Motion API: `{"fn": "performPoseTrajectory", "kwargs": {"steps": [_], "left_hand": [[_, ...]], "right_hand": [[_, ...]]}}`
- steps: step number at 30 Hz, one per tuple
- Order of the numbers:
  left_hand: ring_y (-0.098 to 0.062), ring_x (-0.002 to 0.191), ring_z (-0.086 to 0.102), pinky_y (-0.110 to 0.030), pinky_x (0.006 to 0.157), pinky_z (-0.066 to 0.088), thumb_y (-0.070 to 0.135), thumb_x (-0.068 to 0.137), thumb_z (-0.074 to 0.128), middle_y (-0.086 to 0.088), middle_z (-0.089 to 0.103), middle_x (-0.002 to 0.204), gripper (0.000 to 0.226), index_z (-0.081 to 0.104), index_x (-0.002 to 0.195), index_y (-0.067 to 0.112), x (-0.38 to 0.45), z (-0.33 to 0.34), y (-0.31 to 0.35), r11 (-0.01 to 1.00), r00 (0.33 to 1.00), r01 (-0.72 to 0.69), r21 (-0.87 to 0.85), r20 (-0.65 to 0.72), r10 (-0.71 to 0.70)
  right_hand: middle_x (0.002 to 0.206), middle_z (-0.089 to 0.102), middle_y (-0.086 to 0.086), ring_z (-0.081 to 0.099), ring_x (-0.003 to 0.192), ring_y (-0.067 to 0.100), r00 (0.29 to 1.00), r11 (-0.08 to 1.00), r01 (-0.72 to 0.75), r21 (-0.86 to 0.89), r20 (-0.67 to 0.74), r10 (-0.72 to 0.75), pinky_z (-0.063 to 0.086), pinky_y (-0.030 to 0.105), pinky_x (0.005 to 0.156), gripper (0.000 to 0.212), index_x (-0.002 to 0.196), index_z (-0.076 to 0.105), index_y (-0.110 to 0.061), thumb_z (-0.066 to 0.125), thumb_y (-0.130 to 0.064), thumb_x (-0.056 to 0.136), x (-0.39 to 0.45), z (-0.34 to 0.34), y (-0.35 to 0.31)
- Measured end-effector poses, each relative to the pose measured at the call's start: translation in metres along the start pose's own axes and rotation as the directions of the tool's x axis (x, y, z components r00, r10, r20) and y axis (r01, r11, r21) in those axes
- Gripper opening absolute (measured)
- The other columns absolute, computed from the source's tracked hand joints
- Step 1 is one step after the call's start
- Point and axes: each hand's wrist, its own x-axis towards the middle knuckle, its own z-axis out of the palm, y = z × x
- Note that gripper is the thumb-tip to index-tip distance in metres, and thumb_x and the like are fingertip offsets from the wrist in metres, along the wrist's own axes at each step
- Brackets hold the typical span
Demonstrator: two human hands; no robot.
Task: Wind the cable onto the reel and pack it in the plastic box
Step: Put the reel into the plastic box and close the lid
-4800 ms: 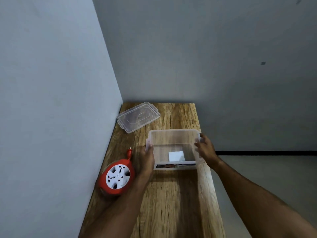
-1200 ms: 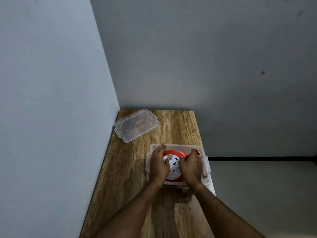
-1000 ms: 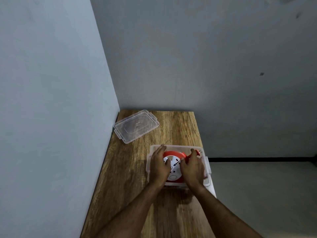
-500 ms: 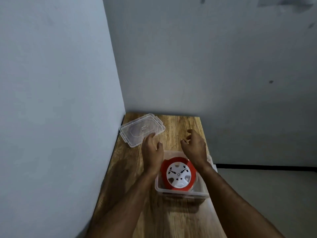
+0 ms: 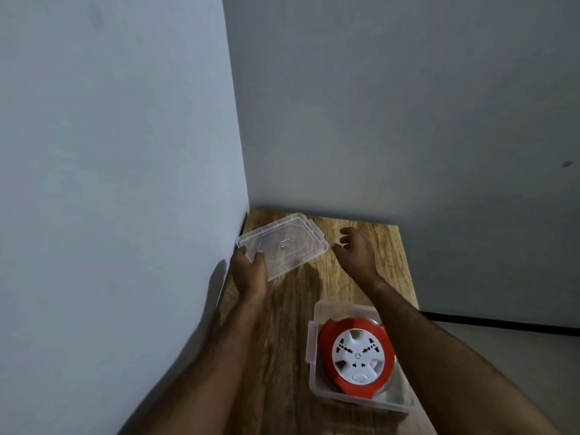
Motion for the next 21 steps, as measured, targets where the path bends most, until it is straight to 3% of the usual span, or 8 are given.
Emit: {"fn": "performPoseTrajectory", "kwargs": {"steps": [5,9,13,17,21], "left_hand": [[-0.032,0.109,0.068,-0.028,0.081,0.051,0.019,0.097,0.061,-0.017,0.069,0.119,0.033,0.064,0.123,0.0,0.026,0.011,-0.011,0.996,0.999,0.029,0.081,-0.034,-0.026],[-0.035,0.11,0.064,-0.034,0.086,0.049,0.018,0.097,0.059,-0.018,0.067,0.116,0.031,0.063,0.12,-0.003,0.038,0.015,-0.013,0.987,0.996,0.091,0.136,-0.019,-0.089],[-0.032,0.108,0.068,-0.032,0.084,0.056,0.02,0.087,0.067,-0.016,0.07,0.118,0.039,0.067,0.122,0.001,0.049,0.025,-0.023,0.988,0.994,0.104,0.11,-0.043,-0.099],[-0.03,0.108,0.069,-0.04,0.088,0.06,0.022,0.084,0.067,-0.014,0.07,0.119,0.043,0.066,0.123,0.004,0.057,0.03,-0.028,0.987,0.995,0.094,0.13,-0.054,-0.088],[-0.028,0.107,0.069,-0.039,0.088,0.06,0.022,0.087,0.068,-0.011,0.071,0.119,0.04,0.066,0.124,0.007,0.058,0.032,-0.025,0.99,0.997,0.079,0.12,-0.037,-0.075]], "right_hand": [[0.132,0.064,0.016,0.063,0.116,0.03,0.999,0.999,-0.033,-0.023,0.027,0.034,0.056,0.039,0.091,0.055,0.14,0.054,-0.005,0.072,-0.023,0.091,0.037,0.028,0.006],[0.142,0.057,0.018,0.055,0.129,0.034,0.994,0.997,-0.057,-0.053,0.089,0.061,0.05,0.047,0.104,0.06,0.143,0.05,-0.003,0.07,-0.02,0.089,0.061,0.045,0.013],[0.14,0.056,0.021,0.055,0.126,0.038,0.98,0.993,-0.09,-0.076,0.17,0.102,0.05,0.049,0.102,0.065,0.145,0.047,-0.001,0.07,-0.021,0.088,0.078,0.059,0.023],[0.128,0.062,0.02,0.059,0.116,0.039,0.964,0.992,-0.09,-0.085,0.244,0.108,0.053,0.049,0.093,0.053,0.133,0.055,-0.002,0.071,-0.023,0.087,0.085,0.073,0.028],[0.134,0.059,0.015,0.051,0.124,0.038,0.962,0.994,-0.07,-0.081,0.256,0.089,0.049,0.049,0.099,0.058,0.14,0.053,-0.011,0.07,-0.032,0.088,0.085,0.081,0.031]]}}
